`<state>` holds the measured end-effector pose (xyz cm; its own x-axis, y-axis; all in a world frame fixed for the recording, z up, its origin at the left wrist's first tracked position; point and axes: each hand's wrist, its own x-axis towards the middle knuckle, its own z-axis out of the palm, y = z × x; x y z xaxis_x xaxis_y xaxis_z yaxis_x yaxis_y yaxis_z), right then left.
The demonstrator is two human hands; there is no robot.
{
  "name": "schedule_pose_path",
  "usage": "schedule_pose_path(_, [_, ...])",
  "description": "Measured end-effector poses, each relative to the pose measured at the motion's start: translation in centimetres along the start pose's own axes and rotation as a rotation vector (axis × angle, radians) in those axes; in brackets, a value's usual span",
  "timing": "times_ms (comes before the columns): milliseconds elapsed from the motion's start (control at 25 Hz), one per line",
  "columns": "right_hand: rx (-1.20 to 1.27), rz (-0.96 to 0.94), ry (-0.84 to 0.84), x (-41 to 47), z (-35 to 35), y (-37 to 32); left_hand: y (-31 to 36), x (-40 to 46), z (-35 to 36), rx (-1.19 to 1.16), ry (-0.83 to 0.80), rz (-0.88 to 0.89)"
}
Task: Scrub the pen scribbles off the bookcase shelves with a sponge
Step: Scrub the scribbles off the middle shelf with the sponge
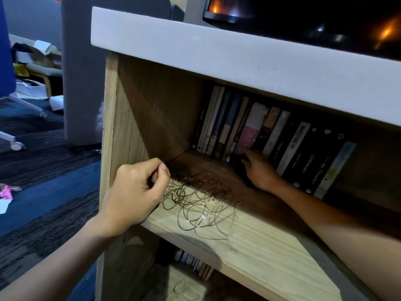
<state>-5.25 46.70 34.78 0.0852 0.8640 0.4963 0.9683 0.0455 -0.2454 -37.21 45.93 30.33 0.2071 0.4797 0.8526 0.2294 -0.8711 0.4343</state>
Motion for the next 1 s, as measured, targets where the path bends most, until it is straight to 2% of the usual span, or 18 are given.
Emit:
schedule_pose_path(80, [-0.095,-0.004,-0.334,-1.3,-0.3,1.6,0.0,0.0,0.0,0.001,0.004,0.005])
schedule_pose_path(160, [-0.057,0.014,-0.450,-1.4,-1.2,1.8,-0.1,0.0,0.1,0.004,0.007,0.009])
schedule_pose_path(240, [-0.090,0.056,-0.395,-1.0,-0.7,1.8,0.0,0.0,0.2,-0.008,0.008,0.001])
schedule_pose_path(360, [-0.256,0.233,-0.301,0.6,2.1,-0.8,-0.3,0.0,0.2,-0.008,0.002,-0.009])
schedule_pose_path(440, [-0.270,0.221,-0.288,1.3,3.4,-3.7,-0.3,0.0,0.2,-0.006,-0.004,-0.016])
schedule_pose_path(560, [0.094,0.093,-0.400,1.0,2.4,-6.0,-0.2,-0.1,0.2,-0.014,-0.009,-0.020])
schedule_pose_path(640, [0.270,0.087,-0.450,0.4,0.2,-6.1,-0.3,-0.1,0.0,-0.017,-0.010,-0.009])
schedule_pose_path(680, [0.342,0.108,-0.375,0.5,-0.9,-5.8,-0.3,-0.1,0.0,-0.018,-0.009,-0.003])
schedule_pose_path(800, [0.598,0.180,0.170,2.2,-2.7,-4.6,-0.5,-0.1,0.1,-0.002,-0.003,-0.001])
schedule_pose_path(840, [0.619,0.188,0.292,2.5,-2.7,-4.3,-0.5,-0.1,0.1,0.006,0.000,-0.006])
schedule_pose_path(880, [0.584,0.188,0.345,2.4,-2.4,-4.1,-0.6,-0.1,0.2,0.008,0.000,-0.008])
schedule_pose_path(920, [0.502,0.189,0.329,1.8,-1.8,-3.7,-0.6,-0.1,0.2,0.003,-0.004,-0.011])
schedule_pose_path(1000, [0.278,0.134,0.143,-0.1,-0.4,-1.6,-0.6,-0.1,0.1,-0.008,-0.012,-0.014])
